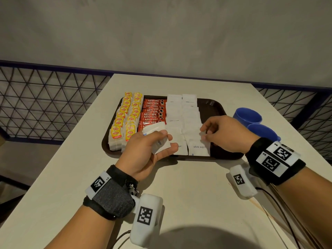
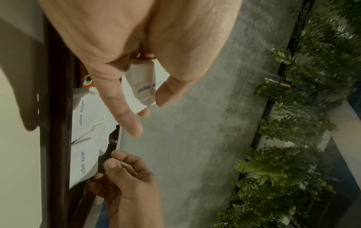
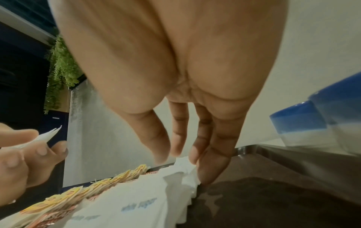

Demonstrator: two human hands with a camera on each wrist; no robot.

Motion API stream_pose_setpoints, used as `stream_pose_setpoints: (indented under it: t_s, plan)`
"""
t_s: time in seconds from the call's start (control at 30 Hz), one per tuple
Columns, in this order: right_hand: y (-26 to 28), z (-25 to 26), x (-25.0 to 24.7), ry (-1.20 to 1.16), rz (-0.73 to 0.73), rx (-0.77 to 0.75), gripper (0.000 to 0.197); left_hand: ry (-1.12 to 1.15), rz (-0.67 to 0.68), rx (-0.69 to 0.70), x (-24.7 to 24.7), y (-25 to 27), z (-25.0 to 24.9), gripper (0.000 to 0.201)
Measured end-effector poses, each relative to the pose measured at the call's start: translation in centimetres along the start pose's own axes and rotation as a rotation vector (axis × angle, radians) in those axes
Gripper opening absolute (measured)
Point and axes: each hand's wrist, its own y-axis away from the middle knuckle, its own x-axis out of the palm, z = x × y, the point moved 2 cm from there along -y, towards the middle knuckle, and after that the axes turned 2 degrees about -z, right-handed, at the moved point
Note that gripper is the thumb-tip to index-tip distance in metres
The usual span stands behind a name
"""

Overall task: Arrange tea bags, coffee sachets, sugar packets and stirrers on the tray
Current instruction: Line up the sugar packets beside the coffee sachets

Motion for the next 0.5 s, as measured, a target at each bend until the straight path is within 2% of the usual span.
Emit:
stream_pose_setpoints:
  t_s: [0.1, 0.27, 0.37, 0.5]
  plan:
    - [0.0, -0.4, -0.3, 0.006, -0.050, 0.040, 0.006, -0.014, 0.011, 0.015, -0.2, 0.1, 0.0, 0.024]
    - [0.8, -0.6, 0.6, 0.003, 0.021, 0.026, 0.013, 0.020, -0.004, 0.076, -0.3, -0.2, -0.1, 0.033]
    - [1.3, -0.4, 0.5, -0.019, -0.001, 0.006, 0.011, 0.097, -0.009, 0.026, -0.3, -0.2, 0.0, 0.037]
    - [2.4, 1.2, 0.1, -0.132, -0.073, -0.056, 0.013, 0.057, 0.087, -0.064, 0.0, 0.0, 0.4, 0.050]
